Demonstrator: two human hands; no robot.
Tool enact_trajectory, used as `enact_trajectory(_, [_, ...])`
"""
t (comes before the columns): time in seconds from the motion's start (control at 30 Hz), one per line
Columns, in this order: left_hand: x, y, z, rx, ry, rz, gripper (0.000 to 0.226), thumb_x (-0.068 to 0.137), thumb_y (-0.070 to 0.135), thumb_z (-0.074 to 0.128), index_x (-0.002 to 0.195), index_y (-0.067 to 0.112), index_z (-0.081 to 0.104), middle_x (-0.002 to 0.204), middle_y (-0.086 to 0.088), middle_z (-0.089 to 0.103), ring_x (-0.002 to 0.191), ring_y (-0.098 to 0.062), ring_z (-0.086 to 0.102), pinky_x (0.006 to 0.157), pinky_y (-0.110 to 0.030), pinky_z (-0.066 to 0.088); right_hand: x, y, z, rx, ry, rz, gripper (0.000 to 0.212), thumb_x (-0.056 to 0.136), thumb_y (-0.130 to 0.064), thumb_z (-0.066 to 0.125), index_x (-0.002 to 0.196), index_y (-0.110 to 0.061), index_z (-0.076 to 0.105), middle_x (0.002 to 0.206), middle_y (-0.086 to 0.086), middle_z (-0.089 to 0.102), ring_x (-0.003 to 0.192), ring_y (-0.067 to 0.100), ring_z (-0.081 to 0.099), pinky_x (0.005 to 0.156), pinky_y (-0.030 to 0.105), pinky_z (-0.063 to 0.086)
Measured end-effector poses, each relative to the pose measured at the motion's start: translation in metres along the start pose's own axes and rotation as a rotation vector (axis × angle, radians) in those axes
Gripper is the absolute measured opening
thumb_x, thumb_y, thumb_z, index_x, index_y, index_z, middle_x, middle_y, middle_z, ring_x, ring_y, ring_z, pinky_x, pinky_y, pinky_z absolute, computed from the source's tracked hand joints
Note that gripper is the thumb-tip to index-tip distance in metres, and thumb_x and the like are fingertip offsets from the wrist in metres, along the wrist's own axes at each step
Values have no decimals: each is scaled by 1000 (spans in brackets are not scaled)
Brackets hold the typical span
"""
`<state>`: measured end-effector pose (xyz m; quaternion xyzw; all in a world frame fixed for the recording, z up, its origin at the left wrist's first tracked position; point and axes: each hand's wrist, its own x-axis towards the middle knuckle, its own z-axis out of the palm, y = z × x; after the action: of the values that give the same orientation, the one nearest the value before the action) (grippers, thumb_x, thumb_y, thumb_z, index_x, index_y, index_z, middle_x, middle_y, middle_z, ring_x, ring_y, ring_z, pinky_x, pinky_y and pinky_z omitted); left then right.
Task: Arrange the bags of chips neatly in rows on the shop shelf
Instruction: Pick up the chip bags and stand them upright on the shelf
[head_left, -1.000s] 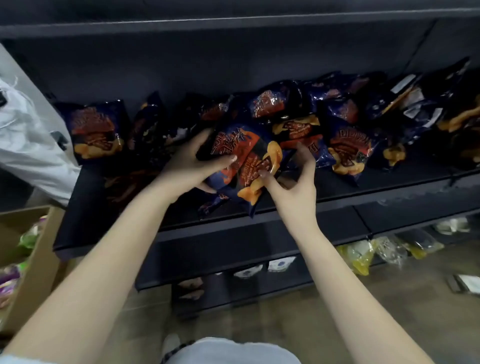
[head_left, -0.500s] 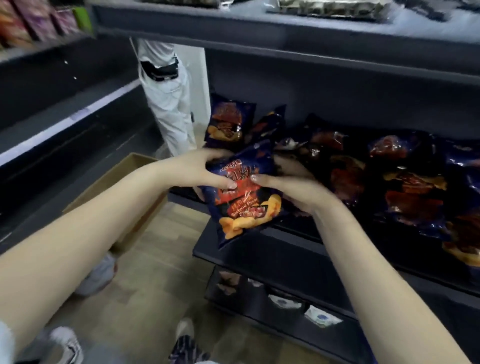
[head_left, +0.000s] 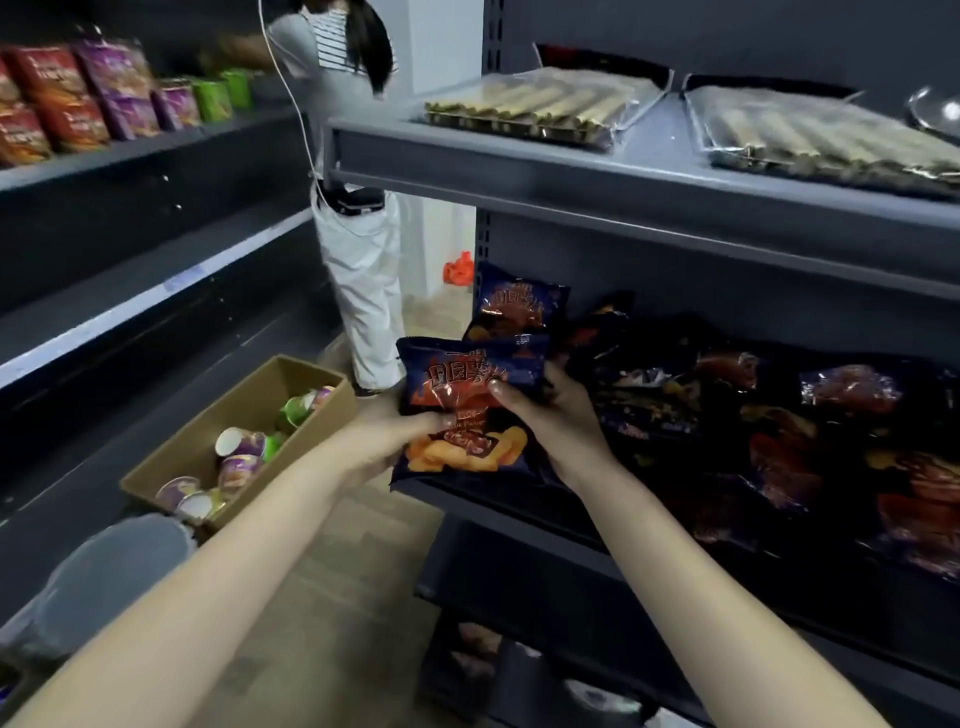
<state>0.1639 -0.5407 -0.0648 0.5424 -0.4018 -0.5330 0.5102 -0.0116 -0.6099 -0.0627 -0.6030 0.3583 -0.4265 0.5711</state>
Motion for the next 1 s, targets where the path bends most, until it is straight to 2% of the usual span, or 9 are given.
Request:
enact_trajectory(0.1, [24, 1, -27, 12, 27, 31, 77, 52, 17, 81, 122, 6, 51, 93, -4, 70, 80, -16, 69, 64, -24, 56, 13, -5, 6, 15, -43, 78, 15, 90, -29, 60, 105, -28, 64, 109, 2, 69, 103, 17, 65, 90, 34, 52])
enact_trajectory(0.2, [42, 9, -54, 19, -14, 126, 61, 63, 8, 79, 118, 8, 54, 103, -11, 68, 86, -16, 69, 71, -26, 56, 25, -11, 2, -65, 29, 78, 32, 96, -39, 46, 117, -16, 57, 112, 7, 66, 101, 15, 65, 86, 25, 53])
enact_trajectory(0.27, [56, 16, -62, 34, -39, 181, 44, 69, -2, 69, 108, 14, 57, 94, -2, 72, 83, -12, 69, 71, -24, 55, 24, -10, -6, -285, 74, -34, 43, 90, -47, 52, 118, -14, 59, 111, -2, 66, 105, 10, 62, 89, 19, 49])
enact_trajectory(0.37, [83, 21, -67, 103, -77, 178, 46, 61, 16, 71, 105, 18, 59, 90, 1, 72, 85, -15, 67, 73, -27, 54, 14, -1, -8, -732, -11, -106, 45, 87, -43, 59, 125, -19, 55, 122, -10, 55, 118, 4, 49, 91, 3, 34])
enact_trajectory(0.47, [109, 20, -60, 191, -144, 174, 34, 71, 5, 68, 99, 22, 58, 87, 7, 71, 82, -8, 66, 74, -22, 53, 3, 18, -3, -1221, -156, -109, 64, 83, -57, 57, 138, -28, 40, 148, -5, 29, 137, 15, 23, 109, 21, 22])
enact_trajectory(0.53, [125, 17, -53, 224, -156, 152, 37, 78, -7, 60, 98, 24, 55, 92, 2, 70, 79, -5, 66, 73, -20, 52, -5, 32, 3, -1387, -222, -23, 73, 81, -64, 53, 143, -32, 29, 155, -5, 13, 142, 22, 8, 115, 35, 14])
enact_trajectory(0.67, [144, 9, -39, 165, -189, 65, 33, 64, 6, 56, 95, 18, 60, 85, -2, 70, 79, -17, 67, 70, -27, 54, -16, 53, 10, -1430, -203, 12, 81, 80, -66, 52, 146, -33, 20, 157, -5, 4, 145, 28, -5, 119, 44, 4])
enact_trajectory(0.83, [166, 0, -28, 204, -128, 14, 57, 60, 13, 59, 116, 8, 52, 111, -18, 63, 98, -31, 63, 85, -42, 51, -33, 63, 10, -1436, -150, 13, 91, 74, -66, 58, 148, -34, 15, 158, -1, 3, 145, 28, -5, 117, 45, 0])
enact_trajectory(1.0, [171, -8, -13, 512, 9, 103, 56, 67, 29, 63, 120, 16, 54, 104, -2, 59, 93, -18, 56, 77, -28, 45, -41, 75, 11, -1410, -51, -41, 87, 70, -56, 69, 143, -34, 28, 155, 2, 24, 144, 33, 15, 117, 48, 12])
